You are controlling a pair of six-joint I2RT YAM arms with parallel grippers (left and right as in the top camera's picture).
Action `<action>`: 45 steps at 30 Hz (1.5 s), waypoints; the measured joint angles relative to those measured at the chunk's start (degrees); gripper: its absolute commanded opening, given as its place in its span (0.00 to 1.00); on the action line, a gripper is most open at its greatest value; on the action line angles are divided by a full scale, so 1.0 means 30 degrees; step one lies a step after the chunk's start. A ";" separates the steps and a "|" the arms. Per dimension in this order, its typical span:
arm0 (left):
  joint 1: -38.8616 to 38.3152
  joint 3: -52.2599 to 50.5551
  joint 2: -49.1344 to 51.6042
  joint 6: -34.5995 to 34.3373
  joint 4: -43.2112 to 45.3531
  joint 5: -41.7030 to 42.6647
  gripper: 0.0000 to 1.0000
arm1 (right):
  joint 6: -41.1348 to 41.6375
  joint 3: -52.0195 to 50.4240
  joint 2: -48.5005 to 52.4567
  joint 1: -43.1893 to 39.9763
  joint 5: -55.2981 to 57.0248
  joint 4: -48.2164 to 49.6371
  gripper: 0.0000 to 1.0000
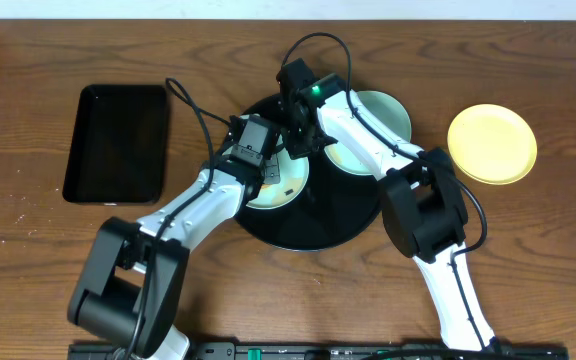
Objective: Clean dirty plates on tray and stack at the side
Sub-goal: 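Keep scrubbing the green plate's sauce smear with the left-held sponge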
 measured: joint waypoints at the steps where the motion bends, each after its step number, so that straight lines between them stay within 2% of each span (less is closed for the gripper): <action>1: 0.0000 0.0000 0.0168 -0.0007 0.0022 0.0007 0.08 | 0.0000 -0.0007 0.0000 0.0000 0.0000 -0.0007 0.01; 7: -0.0007 0.0000 0.0532 -0.0007 0.0189 0.0007 0.08 | 0.0000 0.0000 0.0000 0.0000 0.0000 -0.0007 0.01; 10: -0.0007 0.0000 0.0532 0.0022 0.0189 0.0000 0.14 | 0.0000 0.0000 0.0000 0.0000 0.0000 -0.0007 0.02; 28: 0.0000 0.0000 0.0503 0.0000 0.0109 -0.0073 0.14 | 0.0000 -0.0007 0.0000 0.0000 0.0000 -0.0007 0.01; 29: 0.0000 0.0000 0.0495 0.0000 0.0095 -0.0073 0.17 | 0.0000 0.0000 0.0000 0.0000 0.0007 -0.0007 0.01; 31: 0.0000 0.0000 0.0474 0.0109 0.0051 -0.0073 0.32 | 0.0000 0.0000 0.0000 0.0000 0.0000 -0.0007 0.01; 32: 0.0000 0.0000 0.0466 0.0131 0.0044 -0.0058 0.46 | 0.0000 -0.0007 0.0000 0.0000 0.0007 -0.0007 0.02; 33: 0.0000 0.0000 0.0459 0.0058 0.0007 -0.0058 0.49 | 0.0000 0.0000 0.0000 0.0000 0.0000 -0.0007 0.01; 40: 0.0015 0.0000 0.0459 0.0007 -0.0160 -0.0211 0.57 | 0.0000 -0.0007 0.0000 0.0000 0.0007 -0.0007 0.02; 45: 0.0015 0.0000 0.0452 0.0000 -0.0168 -0.0219 0.58 | 0.0000 0.0000 0.0000 0.0000 0.0000 -0.0007 0.01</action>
